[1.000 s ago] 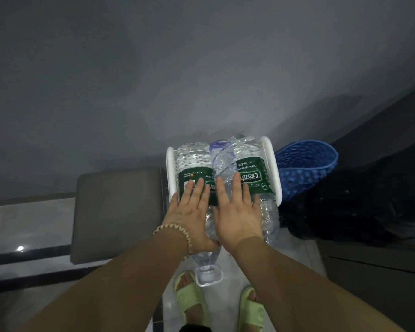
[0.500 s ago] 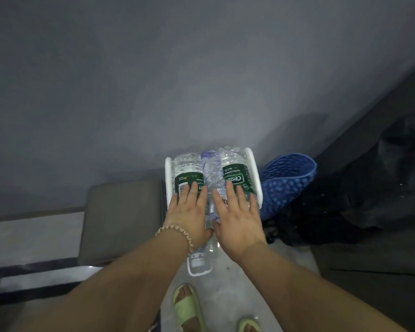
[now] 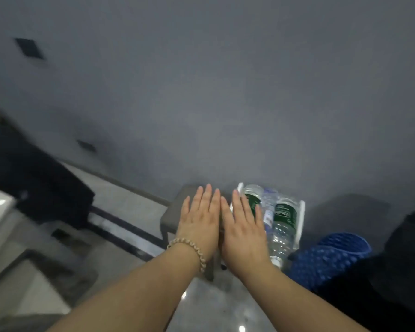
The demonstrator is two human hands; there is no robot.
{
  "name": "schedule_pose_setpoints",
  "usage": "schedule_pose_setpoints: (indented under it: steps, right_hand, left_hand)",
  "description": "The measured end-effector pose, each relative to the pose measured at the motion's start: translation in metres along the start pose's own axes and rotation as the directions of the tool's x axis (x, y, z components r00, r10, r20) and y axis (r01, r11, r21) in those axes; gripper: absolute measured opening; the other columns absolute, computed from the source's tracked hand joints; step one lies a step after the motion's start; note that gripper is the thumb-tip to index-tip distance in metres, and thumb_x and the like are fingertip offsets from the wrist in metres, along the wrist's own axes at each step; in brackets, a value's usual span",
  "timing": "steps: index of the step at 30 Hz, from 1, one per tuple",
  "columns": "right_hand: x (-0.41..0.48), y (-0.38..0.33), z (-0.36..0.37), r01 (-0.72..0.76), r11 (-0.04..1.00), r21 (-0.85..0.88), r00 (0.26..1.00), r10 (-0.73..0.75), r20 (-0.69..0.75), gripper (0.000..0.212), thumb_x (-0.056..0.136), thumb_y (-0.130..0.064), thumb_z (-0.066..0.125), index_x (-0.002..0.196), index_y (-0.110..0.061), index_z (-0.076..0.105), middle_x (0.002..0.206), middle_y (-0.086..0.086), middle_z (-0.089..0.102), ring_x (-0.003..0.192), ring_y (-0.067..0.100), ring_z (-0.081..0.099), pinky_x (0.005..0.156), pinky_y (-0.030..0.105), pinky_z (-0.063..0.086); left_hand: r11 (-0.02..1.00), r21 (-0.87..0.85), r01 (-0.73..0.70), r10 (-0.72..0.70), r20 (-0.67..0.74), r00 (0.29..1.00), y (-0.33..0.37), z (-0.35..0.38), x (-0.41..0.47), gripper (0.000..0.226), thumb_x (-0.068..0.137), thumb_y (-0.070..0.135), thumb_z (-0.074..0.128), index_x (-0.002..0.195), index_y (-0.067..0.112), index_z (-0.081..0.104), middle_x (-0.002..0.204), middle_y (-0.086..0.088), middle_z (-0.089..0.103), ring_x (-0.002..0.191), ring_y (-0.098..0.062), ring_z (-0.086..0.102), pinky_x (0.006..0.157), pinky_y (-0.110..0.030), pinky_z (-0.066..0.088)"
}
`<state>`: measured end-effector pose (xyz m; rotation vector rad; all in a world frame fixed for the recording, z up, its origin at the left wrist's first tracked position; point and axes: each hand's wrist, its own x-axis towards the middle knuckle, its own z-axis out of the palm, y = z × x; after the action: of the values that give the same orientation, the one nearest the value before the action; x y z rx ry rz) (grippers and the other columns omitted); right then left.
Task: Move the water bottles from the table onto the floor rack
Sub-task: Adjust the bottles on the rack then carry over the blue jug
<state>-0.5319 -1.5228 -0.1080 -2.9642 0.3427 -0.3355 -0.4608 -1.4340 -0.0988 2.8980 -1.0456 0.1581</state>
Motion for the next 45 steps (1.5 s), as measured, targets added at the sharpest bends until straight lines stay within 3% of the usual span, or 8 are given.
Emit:
schedule_pose_setpoints:
  steps: [3,6,9,13,24,33,40,45]
  right_hand:
    - [-0.011,-0.068,-0.015,0.112,0.991,0.074,0.993,-0.110,-0.031,0.082,0.080,-0.035,0.048,0.148,-0.013,0.009,0.153,0.014,-0.001,0.142,0.034,0.005,0.112,0.052,0.003]
    - [-0.021,-0.131,-0.019,0.208,0.975,0.074,0.978,-0.206,-0.031,0.080,0.090,-0.044,0.036,0.144,-0.022,-0.017,0.155,0.011,-0.017,0.140,0.026,-0.018,0.112,0.050,-0.008]
    - [-0.038,-0.203,-0.029,0.332,0.941,0.068,0.942,-0.326,-0.082,0.074,0.086,-0.048,0.020,0.143,-0.025,-0.021,0.152,0.008,-0.024,0.138,0.024,-0.024,0.110,0.049,-0.013]
    - [-0.069,-0.301,-0.039,0.454,0.889,0.054,0.887,-0.446,-0.123,0.082,0.092,-0.033,0.041,0.143,-0.026,-0.023,0.155,0.010,-0.019,0.138,0.023,-0.023,0.109,0.049,-0.014]
    - [-0.241,-0.654,-0.039,0.626,0.748,0.222,0.780,-0.600,-0.178,0.081,0.090,-0.035,0.043,0.147,-0.024,-0.014,0.154,0.009,-0.023,0.142,0.027,-0.016,0.108,0.047,-0.016]
    - [-0.243,-0.784,-0.033,0.680,0.712,0.176,0.733,-0.667,-0.135,0.083,0.092,-0.032,0.046,0.144,-0.031,-0.018,0.155,0.007,-0.022,0.141,0.026,-0.019,0.108,0.047,-0.017]
    - [-0.171,-0.880,0.017,0.646,0.743,0.176,0.763,-0.627,-0.157,0.080,0.093,-0.038,0.044,0.144,-0.032,-0.016,0.157,0.006,-0.015,0.143,0.026,-0.013,0.109,0.047,-0.014]
    - [-0.119,-0.949,0.056,0.656,0.729,0.195,0.752,-0.653,-0.088,0.079,0.092,-0.033,0.046,0.146,-0.030,-0.012,0.158,0.006,-0.013,0.143,0.025,-0.010,0.108,0.044,-0.015]
  left_hand:
    - [0.993,0.062,0.102,-0.098,-0.069,0.993,-0.053,-0.034,-0.055,0.085,0.092,0.027,0.045,0.142,0.016,-0.022,0.155,-0.003,-0.022,0.140,-0.021,-0.021,0.107,-0.042,-0.017]
    - [0.974,0.120,0.193,-0.179,-0.113,0.977,-0.104,-0.062,-0.109,0.085,0.092,0.029,0.046,0.143,0.016,-0.020,0.156,-0.005,-0.018,0.141,-0.022,-0.018,0.108,-0.043,-0.015]
    - [0.932,0.154,0.327,-0.304,-0.157,0.940,-0.156,-0.087,-0.178,0.080,0.093,0.028,0.043,0.145,0.017,-0.018,0.156,-0.006,-0.018,0.142,-0.022,-0.017,0.110,-0.044,-0.012]
    - [0.879,0.112,0.464,-0.435,-0.210,0.875,-0.218,-0.117,-0.277,0.084,0.091,0.027,0.046,0.144,0.021,-0.019,0.156,-0.003,-0.019,0.141,-0.021,-0.019,0.112,-0.046,-0.012]
    - [0.697,0.177,0.695,-0.649,-0.256,0.716,-0.413,-0.173,-0.591,0.075,0.098,0.036,0.036,0.144,0.022,-0.021,0.155,-0.005,-0.022,0.141,-0.025,-0.020,0.101,-0.042,-0.024]
    - [0.659,0.111,0.744,-0.713,-0.222,0.665,-0.521,-0.188,-0.670,0.082,0.094,0.046,0.044,0.144,0.029,-0.019,0.156,-0.002,-0.020,0.142,-0.025,-0.016,0.106,-0.044,-0.018]
    - [0.710,0.164,0.685,-0.653,-0.211,0.727,-0.646,-0.175,-0.657,0.077,0.094,0.043,0.044,0.146,0.029,-0.010,0.157,-0.001,-0.016,0.142,-0.024,-0.014,0.104,-0.042,-0.020]
    - [0.718,0.211,0.663,-0.641,-0.171,0.748,-0.743,-0.169,-0.650,0.078,0.091,0.044,0.047,0.146,0.030,-0.007,0.157,-0.001,-0.013,0.143,-0.023,-0.012,0.104,-0.042,-0.020]
